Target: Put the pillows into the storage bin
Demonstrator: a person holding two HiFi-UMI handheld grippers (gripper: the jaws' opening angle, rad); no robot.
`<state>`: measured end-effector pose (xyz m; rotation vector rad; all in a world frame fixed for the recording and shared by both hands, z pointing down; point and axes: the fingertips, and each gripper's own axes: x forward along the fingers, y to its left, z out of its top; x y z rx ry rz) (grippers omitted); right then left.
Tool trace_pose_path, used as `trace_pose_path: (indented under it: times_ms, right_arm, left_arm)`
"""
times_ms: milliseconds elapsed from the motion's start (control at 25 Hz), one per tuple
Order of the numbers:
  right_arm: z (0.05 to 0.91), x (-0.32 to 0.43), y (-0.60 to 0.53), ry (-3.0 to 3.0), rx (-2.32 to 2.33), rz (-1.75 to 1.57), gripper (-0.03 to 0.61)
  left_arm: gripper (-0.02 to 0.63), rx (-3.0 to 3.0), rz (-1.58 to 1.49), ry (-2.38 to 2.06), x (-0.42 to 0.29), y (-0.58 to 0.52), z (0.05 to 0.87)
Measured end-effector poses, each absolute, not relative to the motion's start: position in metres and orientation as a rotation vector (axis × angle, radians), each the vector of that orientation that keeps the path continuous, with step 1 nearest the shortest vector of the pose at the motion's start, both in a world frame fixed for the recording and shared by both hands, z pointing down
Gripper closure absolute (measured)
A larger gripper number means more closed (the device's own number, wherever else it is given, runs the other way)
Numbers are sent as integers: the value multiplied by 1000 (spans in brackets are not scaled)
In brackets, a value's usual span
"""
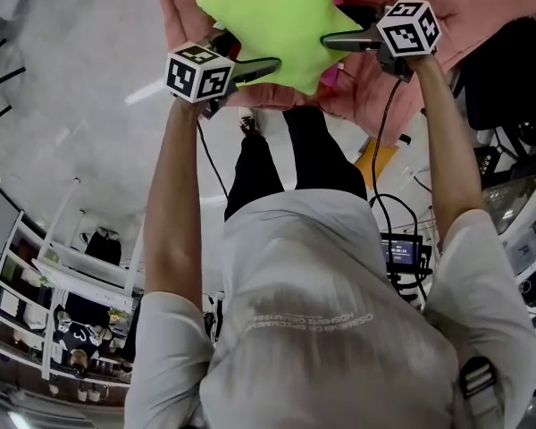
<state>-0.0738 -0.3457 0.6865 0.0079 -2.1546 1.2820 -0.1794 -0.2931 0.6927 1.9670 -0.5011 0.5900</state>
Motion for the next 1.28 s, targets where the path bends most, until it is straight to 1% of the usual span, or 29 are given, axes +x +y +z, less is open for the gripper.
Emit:
trace_pose_path:
  times_ms: [240,480,720,1000,1280]
  right_arm:
    - [653,-70,-350,-2221,68,1315,124]
    - [606,-62,-360,-2338,135,1121,127]
    - [535,-50,-356,-2450,259,995,130]
    - [444,-50,-312,-2572,518,769,129]
    - [354,-43,-220,-2618,809,533,130]
  left_arm:
    - [118,2073,551,-561,-179,-311,652]
    - [124,2224,575,-595,-170,-324,612]
    - [124,2377,503,-612,-162,-328,543]
    - [124,2635,463,-551,-164,-301,457]
    - [124,2874,406,-418,-156,-230,372]
